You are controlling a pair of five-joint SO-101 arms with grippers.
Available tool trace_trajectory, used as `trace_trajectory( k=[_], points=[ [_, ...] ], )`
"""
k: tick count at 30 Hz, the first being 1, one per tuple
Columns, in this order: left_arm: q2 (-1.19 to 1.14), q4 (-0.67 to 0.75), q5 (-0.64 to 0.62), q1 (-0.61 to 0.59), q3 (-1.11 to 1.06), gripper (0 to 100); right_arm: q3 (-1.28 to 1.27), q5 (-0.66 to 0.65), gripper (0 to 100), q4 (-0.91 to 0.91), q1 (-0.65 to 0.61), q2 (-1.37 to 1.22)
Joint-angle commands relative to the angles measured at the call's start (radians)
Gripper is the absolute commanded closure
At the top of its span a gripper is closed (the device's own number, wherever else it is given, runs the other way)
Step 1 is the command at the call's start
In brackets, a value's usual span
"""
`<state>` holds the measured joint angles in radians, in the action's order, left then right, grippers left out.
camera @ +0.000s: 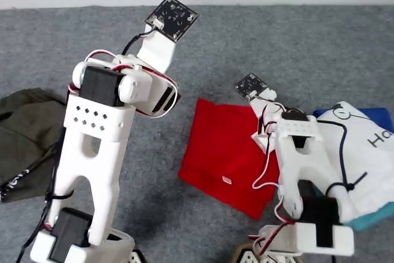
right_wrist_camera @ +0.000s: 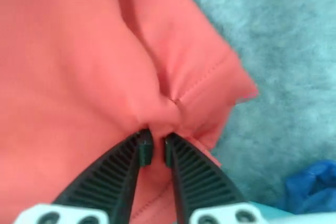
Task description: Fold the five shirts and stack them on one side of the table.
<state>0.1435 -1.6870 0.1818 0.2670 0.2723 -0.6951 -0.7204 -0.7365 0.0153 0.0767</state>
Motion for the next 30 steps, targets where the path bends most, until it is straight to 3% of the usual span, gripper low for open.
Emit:
trace_trajectory(
  k=[1, 8, 14, 22, 24, 27, 30],
  points=[
    [0.017, 0.014, 0.012, -0.006, 0.004, 83, 0.04, -0.005, 99.0, 0.008, -0.001, 0.101],
    [0.017, 0.014, 0.012, -0.006, 0.004, 83, 0.117, -0.003, 99.0, 0.012, -0.002, 0.127],
    [0.017, 0.014, 0.012, -0.006, 0.004, 83, 0.187, -0.002, 98.9, 0.159, -0.007, -0.027],
    [0.017, 0.014, 0.012, -0.006, 0.002, 83, 0.298, -0.002, 98.3, 0.163, -0.065, -0.237],
    [0.017, 0.014, 0.012, -0.006, 0.002, 83, 0.302, 0.005, 93.9, 0.159, -0.074, -0.251],
    [0.017, 0.014, 0.012, -0.006, 0.002, 83, 0.33, 0.14, 82.4, 0.054, -0.065, -0.213],
    [0.017, 0.014, 0.012, -0.006, 0.002, 83, 0.407, 0.242, 79.5, -0.131, -0.03, -0.145]
  ],
)
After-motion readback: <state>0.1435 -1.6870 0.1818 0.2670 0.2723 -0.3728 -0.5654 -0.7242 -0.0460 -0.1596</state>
